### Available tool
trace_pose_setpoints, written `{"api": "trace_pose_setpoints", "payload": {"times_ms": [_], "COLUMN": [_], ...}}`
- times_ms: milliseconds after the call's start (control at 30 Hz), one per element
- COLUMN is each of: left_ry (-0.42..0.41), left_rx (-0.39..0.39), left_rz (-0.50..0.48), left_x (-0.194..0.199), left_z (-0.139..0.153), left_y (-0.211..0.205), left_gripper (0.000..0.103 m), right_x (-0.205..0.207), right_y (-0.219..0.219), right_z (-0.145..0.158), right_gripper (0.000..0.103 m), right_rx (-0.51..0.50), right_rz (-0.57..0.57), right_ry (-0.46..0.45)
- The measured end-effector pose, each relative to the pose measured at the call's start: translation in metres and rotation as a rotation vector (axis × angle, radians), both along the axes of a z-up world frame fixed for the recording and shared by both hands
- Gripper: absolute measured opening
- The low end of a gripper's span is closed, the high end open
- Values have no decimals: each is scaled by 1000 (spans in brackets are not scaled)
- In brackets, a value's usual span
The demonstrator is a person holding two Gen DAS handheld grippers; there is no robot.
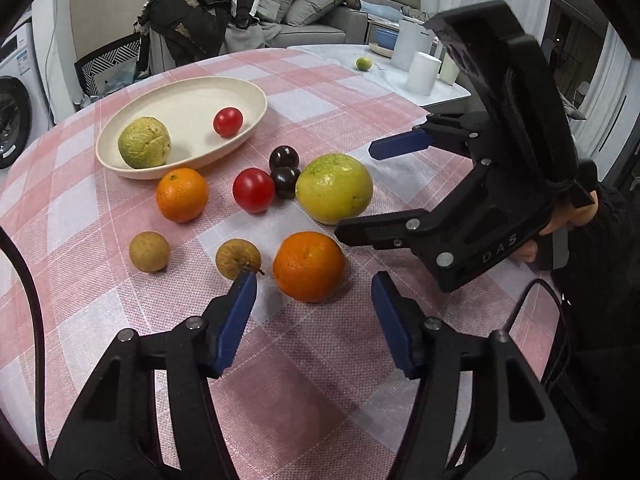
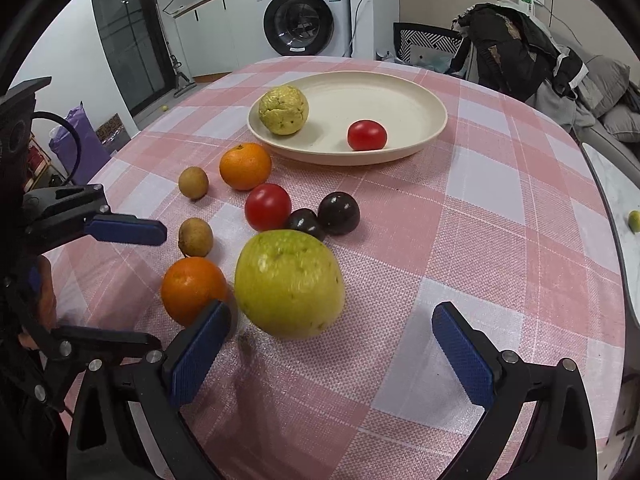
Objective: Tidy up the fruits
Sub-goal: 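Move the left tool to an orange while the right tool approaches the large yellow fruit, then close the left tool on the orange while the right tool grasps the large yellow fruit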
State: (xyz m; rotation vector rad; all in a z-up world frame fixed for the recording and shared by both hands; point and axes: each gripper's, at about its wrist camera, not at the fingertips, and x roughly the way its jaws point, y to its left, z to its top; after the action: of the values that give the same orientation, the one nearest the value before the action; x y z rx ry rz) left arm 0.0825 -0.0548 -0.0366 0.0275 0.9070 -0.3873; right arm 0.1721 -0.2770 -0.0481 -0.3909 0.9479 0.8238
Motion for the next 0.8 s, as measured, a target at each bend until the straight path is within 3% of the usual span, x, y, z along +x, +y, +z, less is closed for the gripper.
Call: {"api": "trace_pose_setpoints", "payload": {"times_ms": [267, 467, 667, 800], "left_ry": [29, 46, 41, 38], "left_rx": [-1, -17, -34, -41], "left_rz": [13, 37, 68, 82], "left_x": [7, 15, 22, 22], "left_z": [-9, -16, -17, -17], "left_y": [-5, -6, -6, -4], "left_gripper": [56, 51, 48, 38], "right_x": [-2, -3, -5, -4], "right_y": [-2, -1, -2, -2], "right_z": [6, 6, 11, 10], "right_gripper": [101, 83, 82, 78], "right_rx": [46, 65, 100, 97], "right_rz": [16, 37, 51, 50], "right_ry": [6, 32, 38, 38]}}
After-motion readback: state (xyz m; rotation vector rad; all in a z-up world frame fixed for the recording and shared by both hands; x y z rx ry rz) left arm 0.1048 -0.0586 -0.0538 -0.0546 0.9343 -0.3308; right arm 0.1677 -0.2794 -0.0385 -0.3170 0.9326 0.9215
